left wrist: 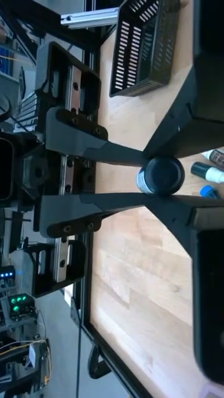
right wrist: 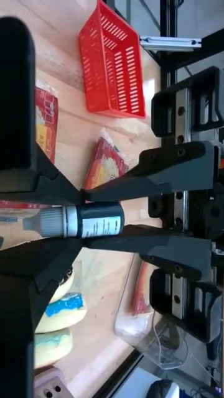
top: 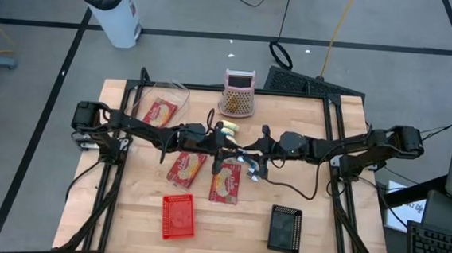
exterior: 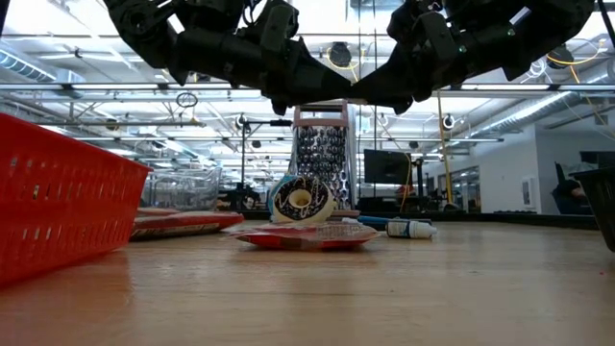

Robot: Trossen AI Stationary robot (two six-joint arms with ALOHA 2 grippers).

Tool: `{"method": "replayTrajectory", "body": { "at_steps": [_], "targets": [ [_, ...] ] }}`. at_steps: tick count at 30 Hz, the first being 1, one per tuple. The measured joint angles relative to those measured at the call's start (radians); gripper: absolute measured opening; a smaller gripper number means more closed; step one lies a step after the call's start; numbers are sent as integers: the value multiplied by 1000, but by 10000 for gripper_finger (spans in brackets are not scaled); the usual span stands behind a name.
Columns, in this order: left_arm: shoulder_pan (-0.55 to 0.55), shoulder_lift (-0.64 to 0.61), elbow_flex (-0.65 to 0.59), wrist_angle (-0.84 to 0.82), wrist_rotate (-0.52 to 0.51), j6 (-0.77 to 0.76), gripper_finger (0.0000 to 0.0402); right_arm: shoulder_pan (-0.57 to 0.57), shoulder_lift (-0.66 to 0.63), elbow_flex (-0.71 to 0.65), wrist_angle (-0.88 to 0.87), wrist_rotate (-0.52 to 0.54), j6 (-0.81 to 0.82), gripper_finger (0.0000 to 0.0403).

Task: Pick & Place Food Item
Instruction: Put the violet food coloring bottle into the red bin

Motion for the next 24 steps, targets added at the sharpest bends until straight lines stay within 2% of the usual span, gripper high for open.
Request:
{"method": "replayTrajectory", "body": {
  "at_steps": [7, 12, 18, 21, 24],
  "targets": [
    [1, -48, 0, -34, -14, 9, 75, 0, -13, 3, -30, 5, 8, 105],
    [1, -166, 0, -176, -14, -2, 78, 1, -54, -1, -103, 1, 12, 132],
    [-48, -331, 0, -512, 162, -136, 73, 1, -118, -1, -179, 3, 12, 143],
    [-120, -375, 1, -667, 242, -212, 75, 1, -140, 0, -178, 3, 12, 142],
    [-231, -387, 0, -786, 257, -274, 78, 1, -145, 0, -185, 3, 7, 140]
  ]
}}
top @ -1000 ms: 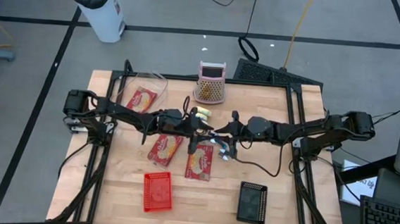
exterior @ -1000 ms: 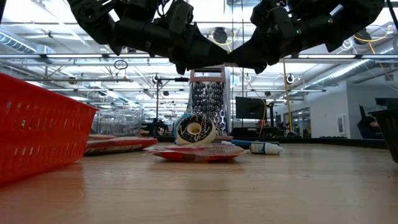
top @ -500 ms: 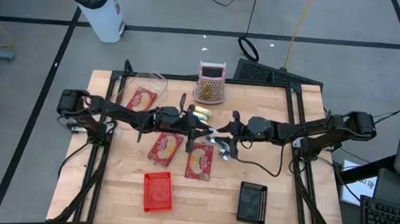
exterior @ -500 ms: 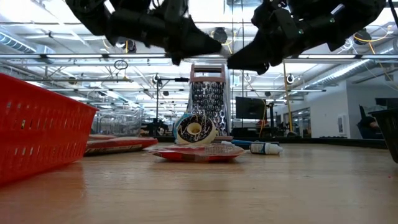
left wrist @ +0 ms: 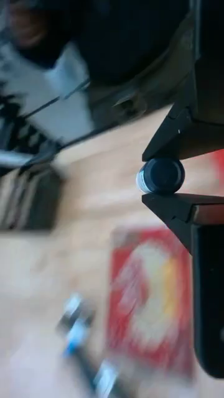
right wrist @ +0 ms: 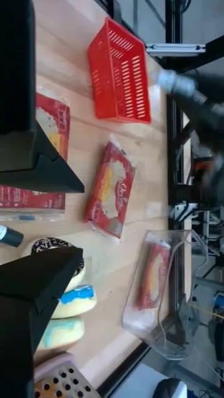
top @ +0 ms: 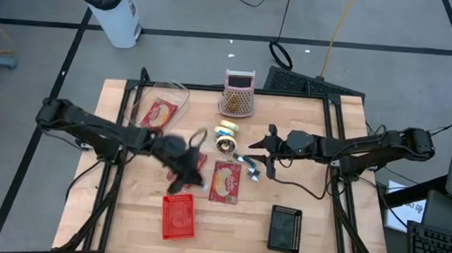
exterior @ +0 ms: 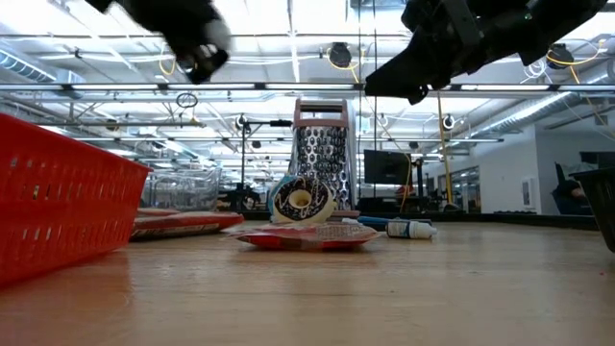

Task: Pick & Place Food Item
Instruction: Put the violet food coloring bottle into the red bin

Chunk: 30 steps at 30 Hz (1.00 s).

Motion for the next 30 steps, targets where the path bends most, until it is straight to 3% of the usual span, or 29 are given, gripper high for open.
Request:
{"method": "replayTrajectory", "body": {
  "at_steps": [7, 12, 24, 30],
  "targets": [
    [-270, 31, -1, -126, -139, -259, 79, 0, -1, 0, 4, 1, -2, 139],
    [-379, 72, -1, -123, -259, -354, 80, 0, -1, 0, 5, 2, -4, 139],
    [-395, 144, 0, -174, -238, -567, 83, 0, -1, 0, 5, -1, -25, 141],
    [-372, 145, 0, -215, -218, -622, 120, 0, -1, 0, 5, -2, -2, 141]
  ]
}}
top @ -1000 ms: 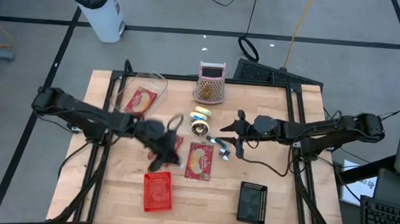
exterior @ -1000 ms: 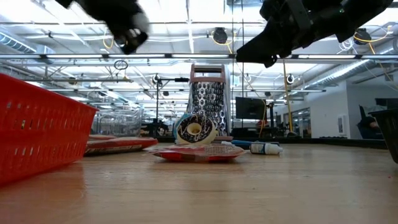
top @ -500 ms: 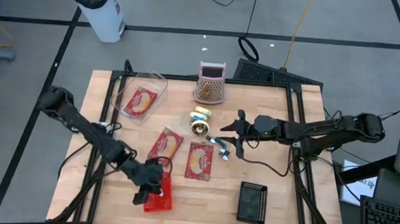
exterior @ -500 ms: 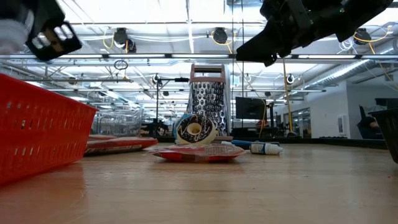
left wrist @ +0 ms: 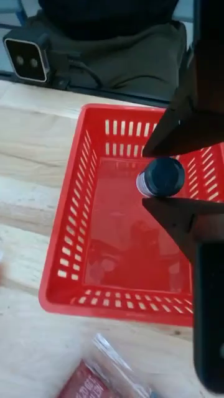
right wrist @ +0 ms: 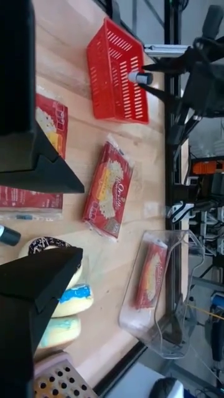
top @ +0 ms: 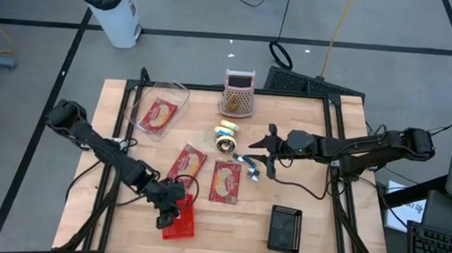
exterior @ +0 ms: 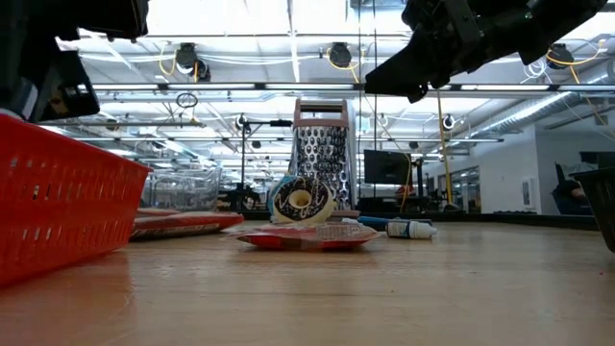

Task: Pick & Place Food Item
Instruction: Put the violet food coloring bottle into the red bin, then put the right red popcorn bag into the transparent bin

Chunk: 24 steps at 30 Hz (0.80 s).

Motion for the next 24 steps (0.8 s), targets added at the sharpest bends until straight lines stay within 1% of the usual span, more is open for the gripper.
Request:
{"method": "replayTrajectory", "body": {
  "at_steps": [5, 11, 18, 24],
  "targets": [
    [24, 0, 0, -11, 1, -41, 174, 24, 43, 1, 10, -42, 4, 141],
    [44, 0, 0, 1, 3, 23, 228, 80, 175, 2, 81, -53, -17, 149],
    [97, -2, 0, 29, 1, 113, 257, 118, 396, 12, 128, -52, -189, 191],
    [153, -2, 0, 73, 1, 121, 266, 114, 536, 91, 128, -52, -216, 216]
  ]
}}
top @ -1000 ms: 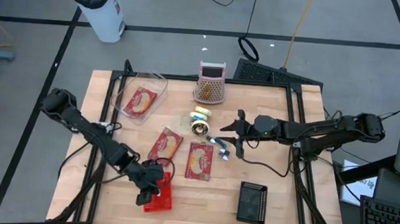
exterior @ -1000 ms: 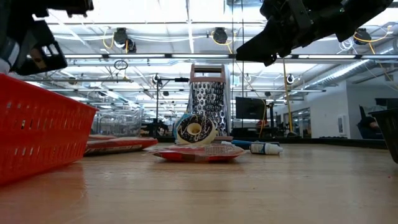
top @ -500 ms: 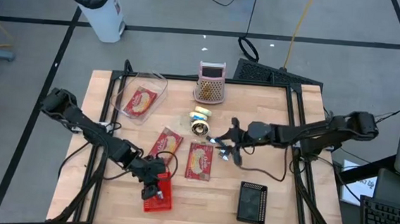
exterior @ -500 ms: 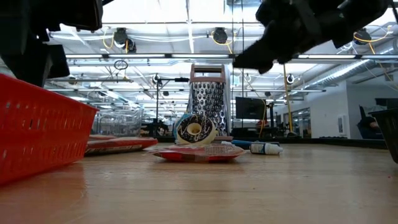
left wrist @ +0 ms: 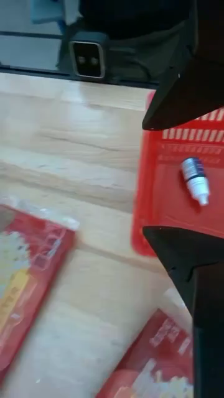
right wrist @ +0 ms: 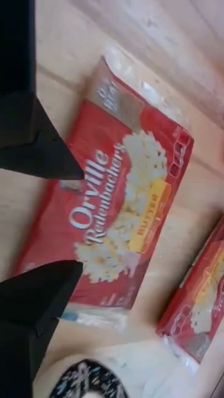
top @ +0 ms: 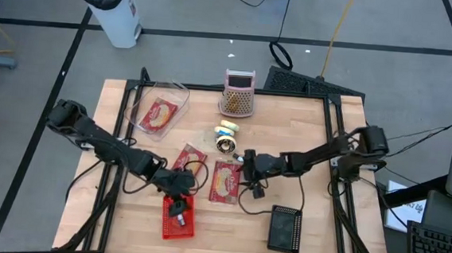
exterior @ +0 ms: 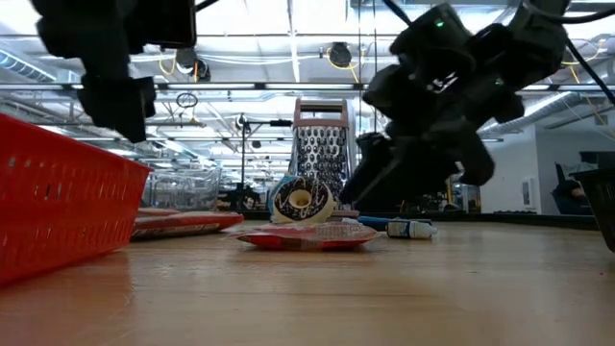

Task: Pick & Place Food Item
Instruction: Put the right red popcorn bag into the transparent bin

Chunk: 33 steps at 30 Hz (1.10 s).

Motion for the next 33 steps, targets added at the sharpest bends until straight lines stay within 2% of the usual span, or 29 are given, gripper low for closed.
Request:
{"method": "replayTrajectory", "body": {
  "at_steps": [3, 6, 9, 18, 25, 33],
  "targets": [
    [21, 0, 0, 4, 0, 2, 263, -14, 51, 62, -25, 16, 5, 223],
    [34, 0, 0, 4, 0, -4, 258, -35, 84, 127, -106, 82, 22, 228],
    [41, -1, 0, 3, 0, 0, 259, -69, 100, 168, -202, 90, 65, 231],
    [43, -1, 0, -1, 0, 76, 269, -156, 97, 184, -344, -54, 206, 218],
    [43, -1, 0, 1, -1, 129, 269, -158, 97, 184, -365, -54, 213, 174],
    [43, -1, 0, 1, -1, 134, 269, -157, 97, 183, -366, -54, 177, 89]
  ]
}}
